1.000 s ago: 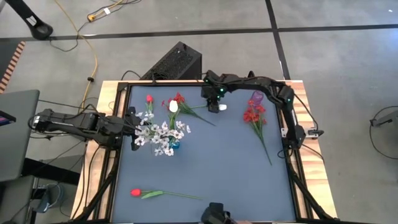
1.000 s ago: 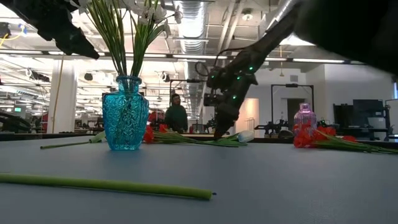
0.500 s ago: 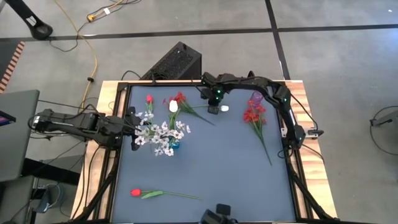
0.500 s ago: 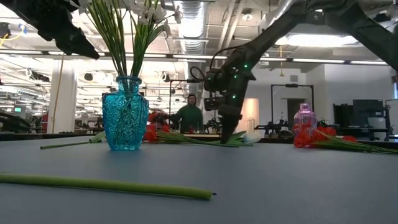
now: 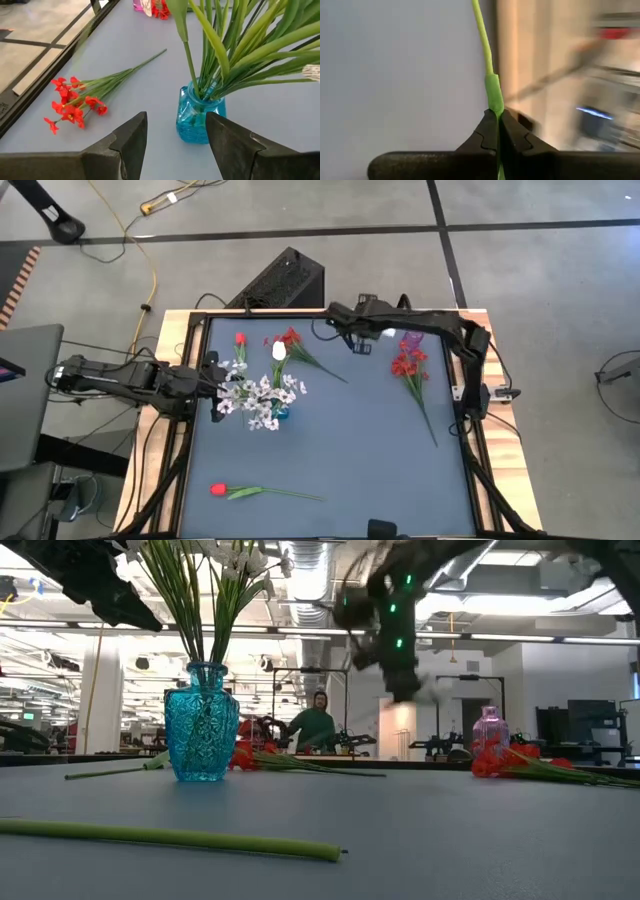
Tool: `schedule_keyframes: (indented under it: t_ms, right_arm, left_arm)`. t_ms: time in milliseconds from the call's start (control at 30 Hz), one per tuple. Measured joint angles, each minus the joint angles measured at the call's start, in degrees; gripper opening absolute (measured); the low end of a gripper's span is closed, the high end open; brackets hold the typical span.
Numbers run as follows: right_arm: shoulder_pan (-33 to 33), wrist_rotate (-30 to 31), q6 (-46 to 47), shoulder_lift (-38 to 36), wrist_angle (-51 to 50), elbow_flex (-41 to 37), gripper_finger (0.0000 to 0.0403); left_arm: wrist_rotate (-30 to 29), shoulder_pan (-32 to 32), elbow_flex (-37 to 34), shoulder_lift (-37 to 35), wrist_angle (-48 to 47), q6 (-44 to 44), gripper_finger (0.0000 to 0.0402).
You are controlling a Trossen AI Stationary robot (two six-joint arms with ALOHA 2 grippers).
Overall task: Sort flowers into vase by color
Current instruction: Put the white flower into the blue vase
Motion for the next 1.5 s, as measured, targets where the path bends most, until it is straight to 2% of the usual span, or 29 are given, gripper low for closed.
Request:
schedule_keyframes:
  t_ms: [133, 233, 367, 633, 800, 933, 1067, 1233, 1300, 1500]
  right_arm:
    - [4.1, 17.2, 0.4, -3.0, 0.4, 0.0, 0.0025]
    - [6.7, 26.2, 1.8, -5.2, 1.8, 0.0, 0.0027]
    - [10.5, 31.1, 1.5, -8.1, 4.5, 0.1, 0.0026]
    - [17.9, 36.5, -4.3, -11.7, 9.1, 0.1, 0.0026]
    - [22.0, 36.6, -4.5, -13.1, 5.6, 0.1, 0.0026]
    - [24.0, 36.5, -4.0, -13.3, -5.7, 0.1, 0.0027]
    - [24.5, 30.0, 2.2, -13.3, -16.6, -0.6, 0.0026]
    - [25.6, 16.6, 6.2, -13.1, -18.7, -3.7, 0.0025]
    - [27.2, 14.8, 4.7, -13.0, -17.6, -4.7, 0.0025]
    - [33.7, 14.5, -5.1, -12.7, -16.0, -5.9, 0.0025]
  left_arm:
    - [1.1, 0.0, 0.0, 0.0, -0.1, -0.4, 0.0190]
    - [2.2, 0.0, 0.0, 0.0, -0.1, -0.9, 0.0190]
    - [3.2, 0.0, 0.0, 0.0, 0.1, -2.1, 0.0190]
    - [11.6, 0.0, 0.0, 0.0, -2.8, -7.7, 0.0190]
    - [16.7, 0.0, 0.0, 0.0, -6.6, -12.0, 0.0190]
    - [21.1, 0.0, 0.0, -0.5, -6.6, -12.3, 0.0190]
    - [24.0, 0.0, 1.6, -0.5, -8.6, -12.1, 0.0190]
    - [24.4, -0.5, 6.8, -0.5, -11.9, -10.6, 0.0190]
    - [24.6, -0.9, 9.2, -0.5, -12.1, -9.2, 0.0190]
    - [23.1, -1.5, 16.0, -0.5, -15.6, -7.3, 0.0190]
